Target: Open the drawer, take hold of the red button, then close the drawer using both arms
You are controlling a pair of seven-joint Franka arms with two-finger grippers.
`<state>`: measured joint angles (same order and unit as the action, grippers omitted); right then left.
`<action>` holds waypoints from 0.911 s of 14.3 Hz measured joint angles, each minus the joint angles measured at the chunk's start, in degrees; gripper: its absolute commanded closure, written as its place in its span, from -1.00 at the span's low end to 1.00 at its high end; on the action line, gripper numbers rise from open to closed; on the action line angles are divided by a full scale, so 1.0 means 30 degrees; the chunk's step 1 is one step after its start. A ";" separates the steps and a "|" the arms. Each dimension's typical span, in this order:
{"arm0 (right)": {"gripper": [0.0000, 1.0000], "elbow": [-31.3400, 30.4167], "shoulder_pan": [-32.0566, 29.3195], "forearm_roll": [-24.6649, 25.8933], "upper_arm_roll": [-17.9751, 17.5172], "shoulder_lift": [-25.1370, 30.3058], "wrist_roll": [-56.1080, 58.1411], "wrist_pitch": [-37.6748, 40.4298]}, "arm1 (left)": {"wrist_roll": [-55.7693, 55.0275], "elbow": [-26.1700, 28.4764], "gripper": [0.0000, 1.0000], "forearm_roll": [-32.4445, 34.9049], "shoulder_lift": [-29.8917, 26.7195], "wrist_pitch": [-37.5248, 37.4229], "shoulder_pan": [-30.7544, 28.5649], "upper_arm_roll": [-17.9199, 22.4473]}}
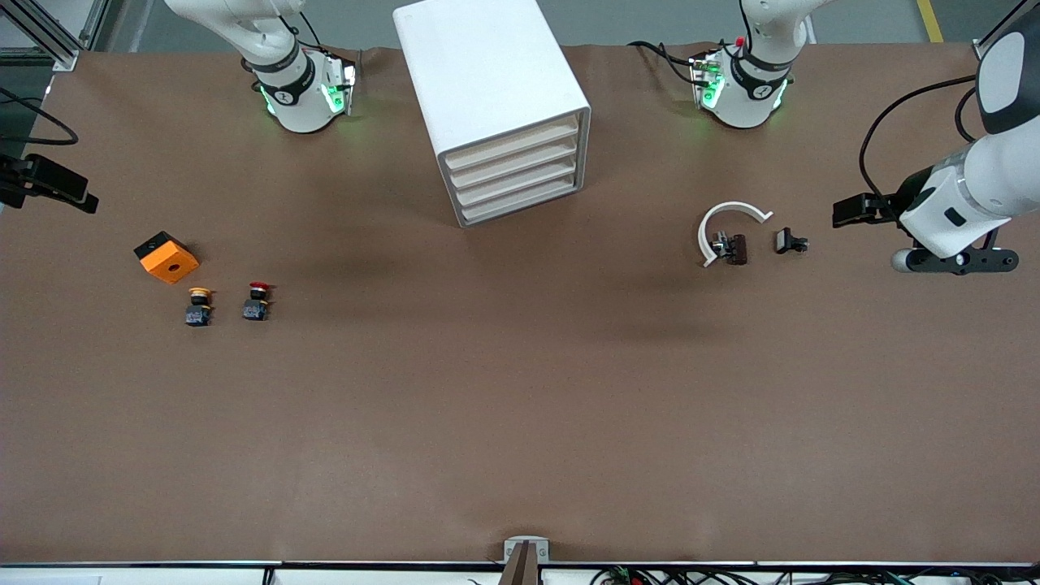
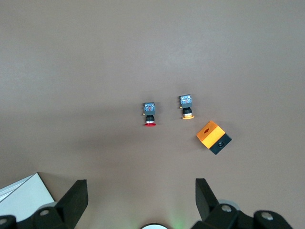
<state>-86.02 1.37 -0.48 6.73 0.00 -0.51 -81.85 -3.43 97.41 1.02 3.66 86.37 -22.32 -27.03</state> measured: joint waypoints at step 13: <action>-1.00 -0.2317 -0.0014 -0.0104 -0.0274 0.2663 0.0020 -0.0811 | -0.0024 -0.1494 -1.00 -0.0035 -0.0425 0.0309 0.7966 0.7753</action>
<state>-92.97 1.33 -0.80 5.91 7.99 -0.45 -84.29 -3.51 92.92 0.91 2.39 87.30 1.58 -3.77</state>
